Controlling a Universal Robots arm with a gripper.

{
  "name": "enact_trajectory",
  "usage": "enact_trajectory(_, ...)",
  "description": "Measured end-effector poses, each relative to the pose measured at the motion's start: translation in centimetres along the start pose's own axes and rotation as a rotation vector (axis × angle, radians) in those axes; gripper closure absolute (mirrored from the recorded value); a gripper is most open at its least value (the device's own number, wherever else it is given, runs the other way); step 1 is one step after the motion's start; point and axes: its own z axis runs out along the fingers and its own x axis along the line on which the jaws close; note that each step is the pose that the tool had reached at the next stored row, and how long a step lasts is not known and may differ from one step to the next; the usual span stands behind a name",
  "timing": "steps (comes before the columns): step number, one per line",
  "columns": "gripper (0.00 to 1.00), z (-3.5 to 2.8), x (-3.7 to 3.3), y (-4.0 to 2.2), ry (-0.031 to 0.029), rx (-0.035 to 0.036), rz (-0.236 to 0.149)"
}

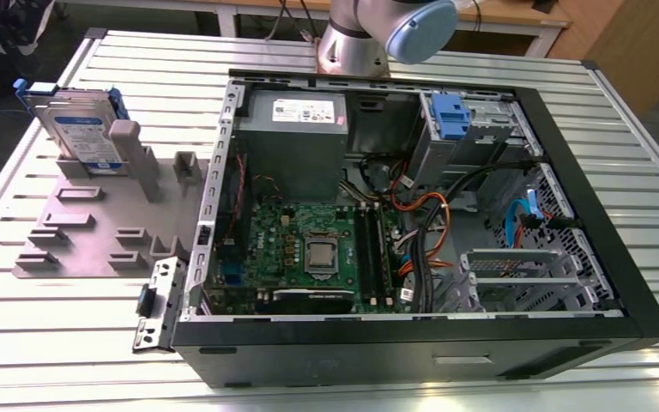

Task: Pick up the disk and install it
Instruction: 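Pick up the disk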

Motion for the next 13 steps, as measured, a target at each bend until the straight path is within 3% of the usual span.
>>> enact_trajectory(6,0.89,0.00,0.01,0.00,0.0010,-0.0002,-0.019)
enact_trajectory(13,0.89,0.01,0.00,0.00,0.0051,-0.0011,-0.103)
